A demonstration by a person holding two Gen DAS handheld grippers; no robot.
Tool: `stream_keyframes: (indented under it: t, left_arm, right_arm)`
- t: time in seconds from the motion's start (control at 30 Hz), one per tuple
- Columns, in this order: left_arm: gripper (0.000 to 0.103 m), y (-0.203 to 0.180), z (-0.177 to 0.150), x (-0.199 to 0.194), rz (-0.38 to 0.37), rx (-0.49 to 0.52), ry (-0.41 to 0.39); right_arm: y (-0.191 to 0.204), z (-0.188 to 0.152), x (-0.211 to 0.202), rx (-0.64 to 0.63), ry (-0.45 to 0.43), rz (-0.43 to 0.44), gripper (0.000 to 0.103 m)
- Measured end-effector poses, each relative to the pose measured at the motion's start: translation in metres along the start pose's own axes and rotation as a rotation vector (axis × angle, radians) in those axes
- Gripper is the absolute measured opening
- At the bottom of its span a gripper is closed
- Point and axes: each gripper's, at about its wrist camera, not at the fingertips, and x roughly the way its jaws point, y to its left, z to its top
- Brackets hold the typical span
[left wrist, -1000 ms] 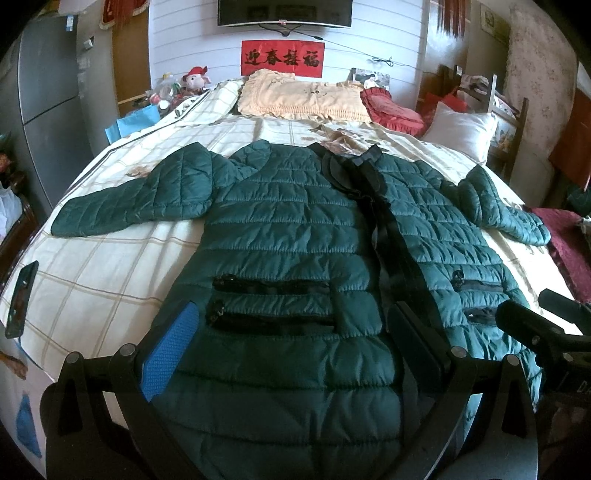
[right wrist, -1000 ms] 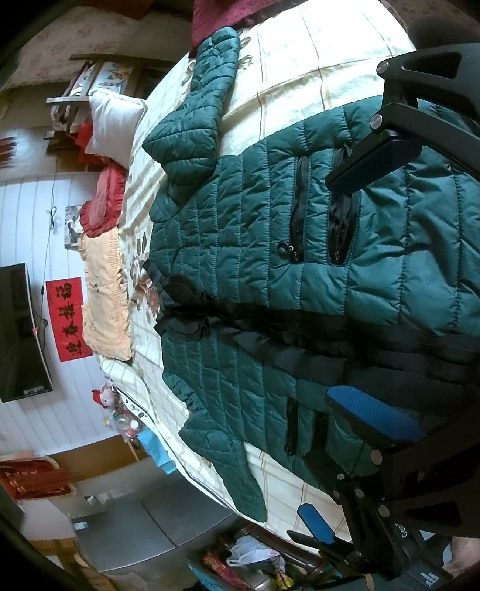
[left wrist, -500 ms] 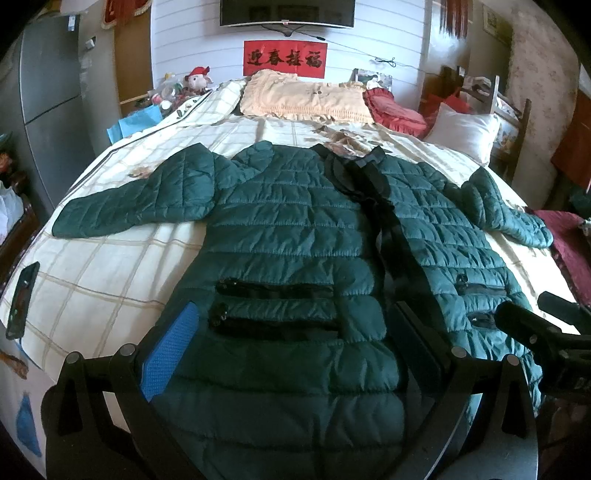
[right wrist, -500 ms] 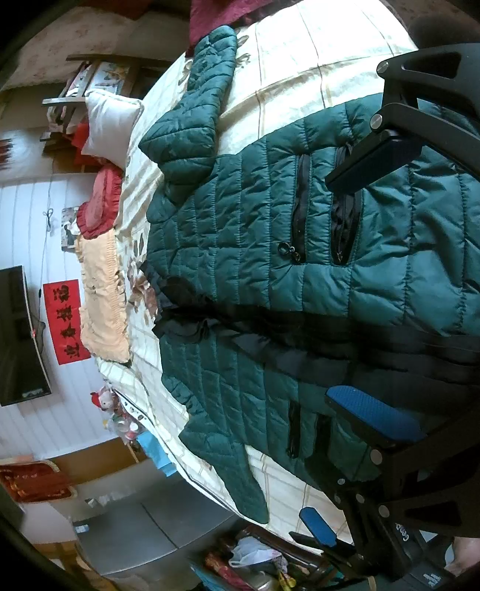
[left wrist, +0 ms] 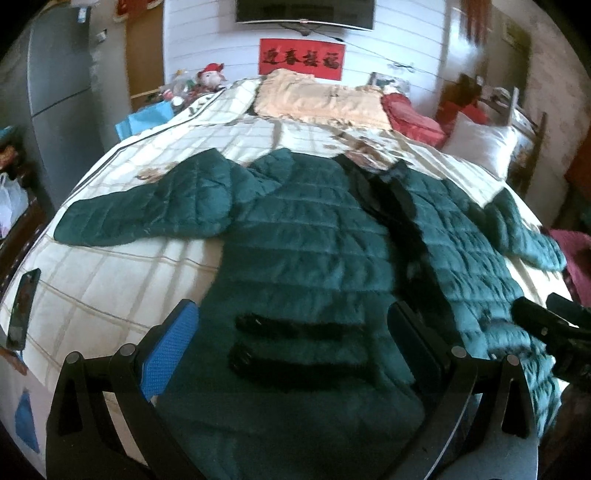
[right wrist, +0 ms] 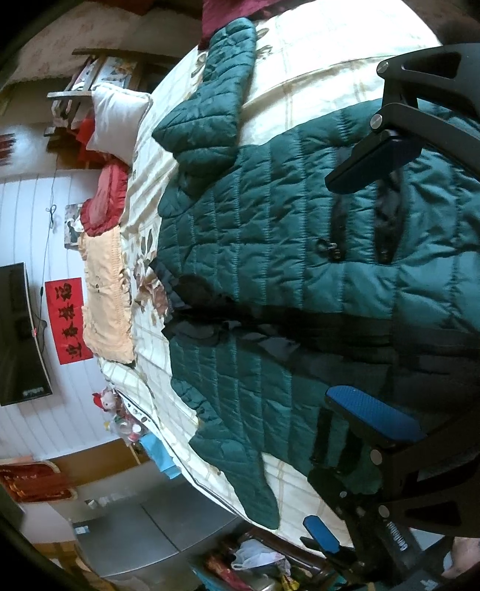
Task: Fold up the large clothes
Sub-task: 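Grasp the jacket sleeve cuff nearest the left tool with the left tool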
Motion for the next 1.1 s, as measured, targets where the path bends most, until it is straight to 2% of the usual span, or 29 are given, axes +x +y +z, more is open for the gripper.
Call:
stream_keyframes:
  t: [0.13,0.27,0.6,0.9,1.1]
  left_arm:
    - [0.103,0.019,0.011,0.015,0.066,-0.017,0.002]
    - [0.103,0.041,0.018,0.028,0.099,-0.059,0.018]
    - [0.103,0.109,0.040,0.056,0.227,-0.141,0.037]
    - [0.103,0.219,0.051,0.093,0.389,-0.295,0.089]
    - [0.103,0.292,0.053,0.118,0.423,-0.460,0.105]
  right_arm:
    - [0.000,0.017,0.013,-0.002,-0.004,-0.005,0.103]
    - [0.003,0.034,0.027,0.001,-0.013,0.002,0.103]
    - [0.018,0.061,0.077,0.022,0.048,0.019,0.103]
    - [0.032,0.055,0.090,-0.019,0.086,0.029,0.103]
    - [0.034,0.051,0.094,-0.034,0.104,0.021,0.103]
